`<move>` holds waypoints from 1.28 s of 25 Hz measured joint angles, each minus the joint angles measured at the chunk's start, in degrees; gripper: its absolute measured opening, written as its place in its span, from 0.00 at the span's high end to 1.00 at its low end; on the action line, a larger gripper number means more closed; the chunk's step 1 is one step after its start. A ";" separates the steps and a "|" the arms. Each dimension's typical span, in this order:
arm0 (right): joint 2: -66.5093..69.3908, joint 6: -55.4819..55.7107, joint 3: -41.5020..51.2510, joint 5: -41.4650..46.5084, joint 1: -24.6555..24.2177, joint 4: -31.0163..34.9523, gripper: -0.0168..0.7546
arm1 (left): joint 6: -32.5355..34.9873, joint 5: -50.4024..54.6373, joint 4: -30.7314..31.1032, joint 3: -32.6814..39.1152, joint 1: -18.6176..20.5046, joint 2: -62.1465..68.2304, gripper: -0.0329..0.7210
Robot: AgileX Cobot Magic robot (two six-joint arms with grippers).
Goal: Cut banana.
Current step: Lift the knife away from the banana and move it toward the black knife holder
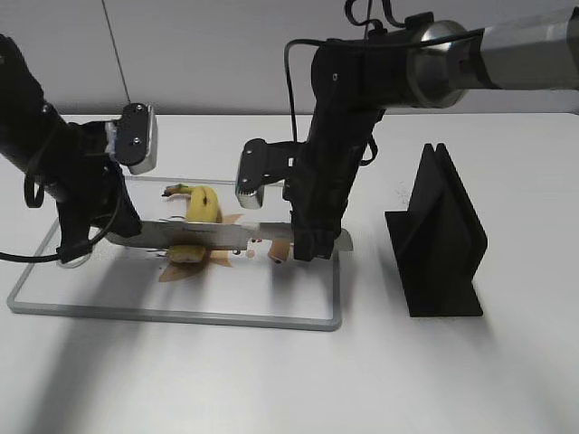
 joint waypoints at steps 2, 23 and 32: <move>0.00 0.00 0.00 0.00 0.00 -0.16 0.76 | 0.00 0.00 -0.10 -0.11 0.00 0.89 0.94; 1.84 -1.17 -0.39 -0.78 0.00 -0.59 0.75 | 0.00 -0.40 -2.64 -0.69 0.00 6.44 0.95; 0.30 -1.22 -0.46 -0.82 0.00 -0.70 0.75 | 0.00 -0.51 -2.70 -0.69 0.00 6.88 0.95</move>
